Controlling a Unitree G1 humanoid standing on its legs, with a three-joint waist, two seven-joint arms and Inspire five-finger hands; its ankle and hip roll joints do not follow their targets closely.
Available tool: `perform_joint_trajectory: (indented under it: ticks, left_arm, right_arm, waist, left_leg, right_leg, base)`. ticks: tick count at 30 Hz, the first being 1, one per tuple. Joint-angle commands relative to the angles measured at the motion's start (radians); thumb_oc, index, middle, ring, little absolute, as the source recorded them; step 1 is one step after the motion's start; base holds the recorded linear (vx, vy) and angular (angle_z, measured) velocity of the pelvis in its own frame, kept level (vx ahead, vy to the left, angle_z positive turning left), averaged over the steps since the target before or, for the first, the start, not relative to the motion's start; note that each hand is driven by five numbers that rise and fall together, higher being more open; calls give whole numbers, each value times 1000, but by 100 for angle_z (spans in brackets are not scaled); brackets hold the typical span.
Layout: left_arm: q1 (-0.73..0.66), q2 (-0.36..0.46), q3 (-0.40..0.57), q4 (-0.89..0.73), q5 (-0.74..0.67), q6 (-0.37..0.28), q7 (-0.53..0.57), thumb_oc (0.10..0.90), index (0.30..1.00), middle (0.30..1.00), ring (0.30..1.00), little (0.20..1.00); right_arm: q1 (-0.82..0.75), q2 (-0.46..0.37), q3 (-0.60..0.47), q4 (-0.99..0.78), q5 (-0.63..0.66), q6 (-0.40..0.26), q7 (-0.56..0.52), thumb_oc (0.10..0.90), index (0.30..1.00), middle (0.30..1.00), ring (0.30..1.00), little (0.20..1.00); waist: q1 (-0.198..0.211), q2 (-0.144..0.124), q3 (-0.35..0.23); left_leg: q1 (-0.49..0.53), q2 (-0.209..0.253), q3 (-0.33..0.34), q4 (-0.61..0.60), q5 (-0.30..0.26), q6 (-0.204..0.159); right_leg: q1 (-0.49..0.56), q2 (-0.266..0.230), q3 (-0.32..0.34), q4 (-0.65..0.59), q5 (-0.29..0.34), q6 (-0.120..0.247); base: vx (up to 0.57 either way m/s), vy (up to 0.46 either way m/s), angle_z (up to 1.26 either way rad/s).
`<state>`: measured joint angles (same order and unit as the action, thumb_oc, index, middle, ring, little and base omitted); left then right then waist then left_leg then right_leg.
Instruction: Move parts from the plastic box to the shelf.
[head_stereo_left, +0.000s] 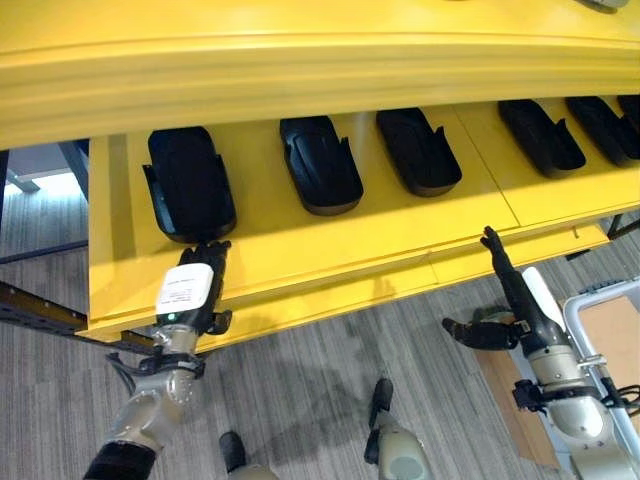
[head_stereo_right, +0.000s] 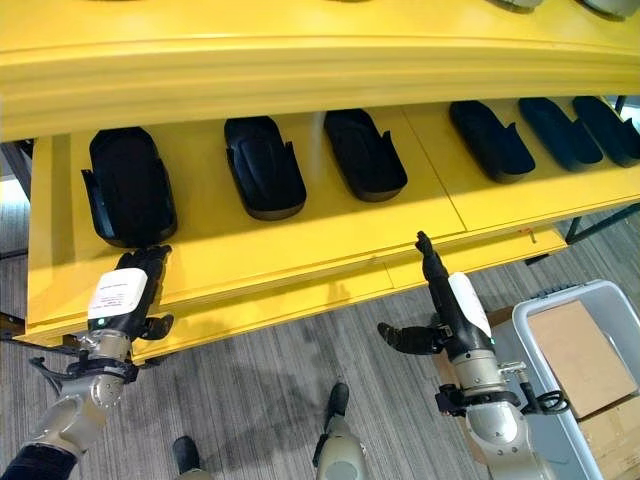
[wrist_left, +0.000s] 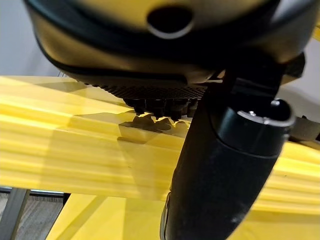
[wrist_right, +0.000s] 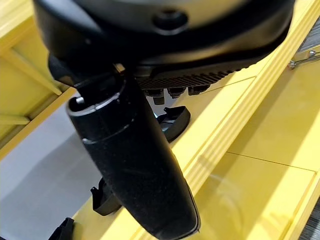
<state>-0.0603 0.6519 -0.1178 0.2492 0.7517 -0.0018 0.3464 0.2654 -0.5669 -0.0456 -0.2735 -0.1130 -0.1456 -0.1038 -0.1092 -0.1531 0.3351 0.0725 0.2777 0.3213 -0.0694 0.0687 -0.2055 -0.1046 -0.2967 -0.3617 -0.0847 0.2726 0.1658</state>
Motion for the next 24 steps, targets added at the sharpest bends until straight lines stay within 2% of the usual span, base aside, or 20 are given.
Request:
perform_joint_trajectory:
  ticks: [1, 12, 18, 20, 22, 23, 24]
  left_arm:
    - [-68, 95, 73, 49, -12, 11, 21, 900, 1000, 1000, 1000, 1000]
    - [-68, 89, 56, 81, -16, 10, 16, 900, 1000, 1000, 1000, 1000]
    - [-50, 75, 49, 28, -38, -14, 1, 900, 1000, 1000, 1000, 1000]
    - [42, 18, 86, -83, -177, -76, -38, 900, 1000, 1000, 1000, 1000]
    - [80, 5, 105, -119, -229, -92, -55, 900, 1000, 1000, 1000, 1000]
    - [133, -16, 125, -174, -314, -124, -83, 900, 1000, 1000, 1000, 1000]
    - [167, -21, 139, -200, -338, -135, -95, 900, 1000, 1000, 1000, 1000]
  right_arm:
    - [-90, -25, -68, -117, 32, -77, -39, 900, 1000, 1000, 1000, 1000]
    - [-95, -29, -66, -114, 31, -76, -40, 900, 1000, 1000, 1000, 1000]
    - [-107, -31, -62, -108, 33, -73, -41, 900, 1000, 1000, 1000, 1000]
    - [-118, -14, -64, -96, 27, -65, -45, 900, 1000, 1000, 1000, 1000]
    - [-116, -11, -65, -96, 28, -64, -46, 900, 1000, 1000, 1000, 1000]
    - [-113, -4, -69, -95, 30, -64, -45, 900, 1000, 1000, 1000, 1000]
    - [-106, -2, -71, -97, 32, -65, -41, 900, 1000, 1000, 1000, 1000]
  waist:
    - [-20, -51, -4]
    - [-22, -51, -8]
    - [-16, -47, -11]
    - [1, -31, -27]
    - [2, -27, -33]
    - [10, -20, -41]
    - [10, -18, -47]
  left_leg:
    - [-50, -11, -4, 117, -65, 53]
    - [-48, -10, -3, 121, -66, 53]
    - [-47, -15, -6, 116, -63, 56]
    - [-32, -18, -13, 99, -62, 56]
    - [-32, -20, -14, 92, -55, 58]
    - [-27, -21, -16, 83, -52, 59]
    - [-26, -22, -17, 78, -50, 60]
  right_leg:
    - [75, -100, -25, 167, -138, 71]
    - [75, -101, -19, 166, -139, 70]
    - [81, -102, -26, 163, -137, 68]
    - [99, -101, -32, 156, -138, 70]
    - [102, -100, -37, 151, -133, 68]
    - [110, -98, -43, 146, -131, 68]
    - [112, -97, -45, 141, -129, 68]
  base:
    - [0, 0, 0]
    - [0, 0, 0]
    - [0, 0, 0]
    - [0, 0, 0]
    - [0, 0, 0]
    - [0, 0, 0]
    - [43, -15, 2]
